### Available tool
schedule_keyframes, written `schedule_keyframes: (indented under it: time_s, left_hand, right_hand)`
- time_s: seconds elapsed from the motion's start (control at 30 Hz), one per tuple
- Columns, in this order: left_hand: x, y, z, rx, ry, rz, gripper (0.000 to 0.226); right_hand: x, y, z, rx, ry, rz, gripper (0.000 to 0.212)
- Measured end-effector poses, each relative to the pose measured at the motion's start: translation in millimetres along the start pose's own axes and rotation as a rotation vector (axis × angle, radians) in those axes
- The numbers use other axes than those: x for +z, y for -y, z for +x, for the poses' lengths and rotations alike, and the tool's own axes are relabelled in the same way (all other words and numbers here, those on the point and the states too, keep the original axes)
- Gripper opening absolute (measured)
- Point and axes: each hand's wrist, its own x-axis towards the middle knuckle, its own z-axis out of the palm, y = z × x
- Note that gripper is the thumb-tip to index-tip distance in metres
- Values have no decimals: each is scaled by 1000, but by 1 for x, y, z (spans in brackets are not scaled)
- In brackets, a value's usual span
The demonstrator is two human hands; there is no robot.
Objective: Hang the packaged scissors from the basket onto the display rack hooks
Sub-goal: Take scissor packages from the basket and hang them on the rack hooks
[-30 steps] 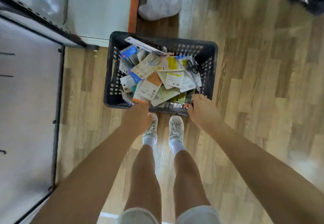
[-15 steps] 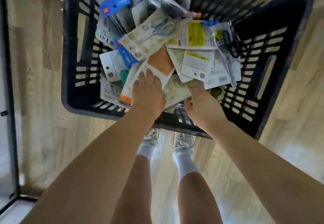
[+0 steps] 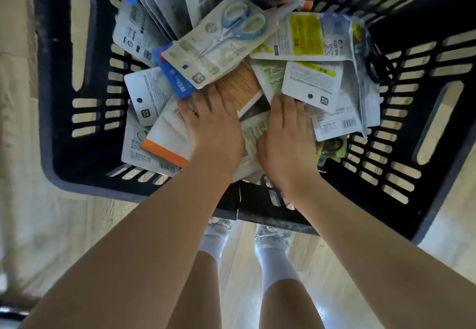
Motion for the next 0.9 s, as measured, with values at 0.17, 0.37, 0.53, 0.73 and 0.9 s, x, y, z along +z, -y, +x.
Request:
schedule_keyframes:
  time_s: [0.17, 0.37, 0.53, 0.73, 0.9]
  left_hand:
    - [-1, 7, 9, 26, -36, 49, 72]
    - [-6, 11, 10, 55, -36, 57, 71]
    - [-18, 15, -1, 65, -30, 104, 57]
    - [-39, 22, -30, 20, 42, 54, 48]
    - [-43, 47, -61, 5, -23, -243, 23]
  right_hand:
    - [-7, 1, 38, 144, 156, -141, 68]
    - [-12, -1, 59, 162, 154, -179, 64]
    - [-37, -15, 47, 107, 174, -88, 41]
    - [-75, -32, 21, 367, 226, 320, 9]
    - [-105, -39, -6, 507, 264, 751, 14]
